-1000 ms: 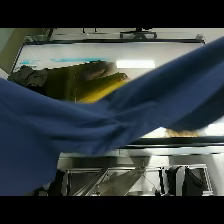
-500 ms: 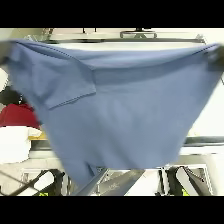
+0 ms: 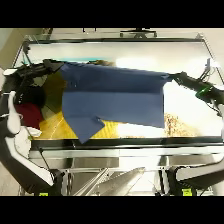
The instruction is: Fold the shirts.
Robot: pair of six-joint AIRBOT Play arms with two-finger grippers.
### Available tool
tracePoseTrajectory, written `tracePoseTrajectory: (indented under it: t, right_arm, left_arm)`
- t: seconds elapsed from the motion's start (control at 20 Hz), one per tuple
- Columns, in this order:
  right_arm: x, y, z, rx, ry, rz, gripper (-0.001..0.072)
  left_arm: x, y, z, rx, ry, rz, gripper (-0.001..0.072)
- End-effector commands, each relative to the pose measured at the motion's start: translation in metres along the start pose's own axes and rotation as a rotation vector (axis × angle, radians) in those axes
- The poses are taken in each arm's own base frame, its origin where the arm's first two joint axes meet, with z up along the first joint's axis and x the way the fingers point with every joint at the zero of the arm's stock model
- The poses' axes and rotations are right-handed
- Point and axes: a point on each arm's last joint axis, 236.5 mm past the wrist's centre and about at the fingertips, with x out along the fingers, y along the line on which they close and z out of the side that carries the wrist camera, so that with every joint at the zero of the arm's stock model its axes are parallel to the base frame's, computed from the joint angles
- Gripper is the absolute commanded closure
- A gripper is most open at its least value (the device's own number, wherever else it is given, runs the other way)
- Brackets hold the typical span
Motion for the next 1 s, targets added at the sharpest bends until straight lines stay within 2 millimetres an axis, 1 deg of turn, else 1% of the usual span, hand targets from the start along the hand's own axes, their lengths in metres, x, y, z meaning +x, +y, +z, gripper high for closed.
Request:
tracePoseTrajectory:
  t: [0.0,0.1,0.2,0.25,0.3,0.35,0.5,0.6,0.7,0.95]
  right_arm:
    - [0.038,-0.043,0.003,0.084,-0.006,0.025,0.0701]
    - [0.048,-0.05,0.015,0.088,-0.024,0.038,0.0701]
    - [0.053,-0.05,0.019,0.091,-0.021,0.059,0.0701]
    - [0.055,-0.046,0.018,0.085,-0.008,0.081,0.0701]
    - [0.055,-0.045,0.014,0.084,0.006,0.091,0.0701]
    - [0.055,-0.048,0.008,0.079,0.033,0.075,0.07]
    - [0.052,-0.071,-0.024,0.057,0.167,-0.021,0.07]
    - [0.048,-0.08,-0.043,0.036,0.246,-0.062,0.07]
    - [0.047,-0.081,-0.049,0.03,0.271,-0.065,0.0699]
    - [0.053,-0.074,-0.055,0.015,0.288,-0.058,0.0699]
  left_arm:
    - [0.023,0.069,0.0,-0.037,-0.024,0.047,0.0683]
    - [0.026,0.089,0.006,-0.044,-0.058,0.078,0.0683]
    - [0.027,0.101,0.004,-0.058,-0.072,0.106,0.0683]
    - [0.027,0.104,0.001,-0.051,-0.068,0.113,0.0683]
    - [0.028,0.105,-0.003,-0.042,-0.057,0.111,0.0683]
    - [0.028,0.106,-0.007,-0.037,-0.045,0.113,0.0684]
    - [0.028,0.117,-0.024,-0.001,0.03,0.166,0.0693]
    - [0.027,0.126,-0.036,0.022,0.081,0.204,0.0693]
    - [0.026,0.132,-0.039,0.036,0.098,0.23,0.0693]
    - [0.033,0.129,-0.041,0.051,0.104,0.226,0.0691]
